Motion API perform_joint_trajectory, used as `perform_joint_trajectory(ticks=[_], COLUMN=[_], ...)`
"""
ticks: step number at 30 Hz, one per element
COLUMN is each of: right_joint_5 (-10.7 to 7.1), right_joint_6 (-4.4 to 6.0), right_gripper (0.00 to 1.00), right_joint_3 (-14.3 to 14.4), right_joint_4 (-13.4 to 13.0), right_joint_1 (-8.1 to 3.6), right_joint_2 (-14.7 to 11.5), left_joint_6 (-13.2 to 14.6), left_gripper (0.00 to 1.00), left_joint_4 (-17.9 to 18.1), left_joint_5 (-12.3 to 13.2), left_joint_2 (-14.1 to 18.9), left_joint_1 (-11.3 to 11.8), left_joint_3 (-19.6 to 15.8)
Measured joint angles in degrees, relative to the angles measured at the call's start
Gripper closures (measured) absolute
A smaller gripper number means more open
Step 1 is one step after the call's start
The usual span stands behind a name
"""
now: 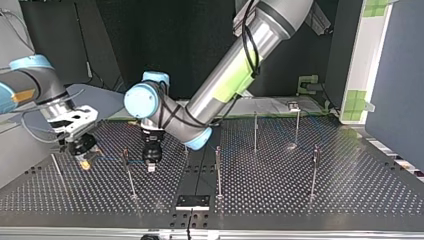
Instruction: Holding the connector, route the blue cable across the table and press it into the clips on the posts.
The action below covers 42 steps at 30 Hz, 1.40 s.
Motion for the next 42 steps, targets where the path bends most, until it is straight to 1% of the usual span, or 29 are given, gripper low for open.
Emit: perform_joint_trajectory(ticks=[8,9,10,11,12,13,15,19,22,27,32,38,42], right_joint_5=[-0.29,-0.4,-0.49,-0.56,-0.63,-0.67,-0.71,-0.8,-0.85,-1.05,-1.17,-1.35,-1.43], right_joint_6=[-0.18,-0.22,-0.24,-0.26,-0.28,-0.3,-0.35,-0.38,-0.38,-0.39,-0.39,-0.39,-0.39], right_gripper=[1.0,1.0,1.0,1.0,1.0,1.0,1.0,1.0,1.0,1.0,1.0,1.0,1.0], right_joint_3=[-0.46,-0.46,-0.47,-0.47,-0.48,-0.49,-0.49,-0.49,-0.49,-0.49,-0.49,-0.49,-0.49], right_joint_4=[-0.08,-0.08,-0.08,-0.08,-0.08,-0.08,-0.08,-0.08,-0.09,-0.22,-0.26,-0.26,-0.26], right_joint_1=[-1.13,-1.25,-1.34,-1.42,-1.52,-1.59,-1.72,-1.86,-1.9,-2.24,-2.36,-2.41,-2.42], right_joint_2=[0.55,0.56,0.57,0.57,0.57,0.58,0.61,0.66,0.67,0.78,0.85,0.87,0.88], left_joint_6=[-0.15,-0.22,-0.29,-0.37,-0.49,-0.6,-0.82,-1.05,-1.12,-1.72,-2.12,-2.85,-2.86], left_gripper=[1.0,0.78,0.78,0.6,0.35,0.35,0.0,0.0,0.0,0.0,0.0,0.0,0.0], left_joint_4=[-1.36,-1.51,-1.65,-1.83,-2.08,-2.28,-2.73,-3.72,-5.14,-7.69,-9.87,-12.43,-11.76], left_joint_5=[0.01,-0.01,-0.02,-0.04,-0.07,-0.08,-0.06,0.24,0.68,-0.25,-0.64,0.18,1.03], left_joint_2=[-0.02,-0.02,-0.02,-0.01,0.01,0.02,0.0,0.03,0.06,0.28,0.48,2.58,4.66], left_joint_1=[-0.06,-0.16,-0.25,-0.34,-0.44,-0.52,-0.69,-0.87,-0.9,-0.98,-1.08,-2.6,-3.05], left_joint_3=[0.32,0.33,0.34,0.34,0.32,0.32,0.32,0.35,0.36,0.38,0.32,-1.72,-3.78])
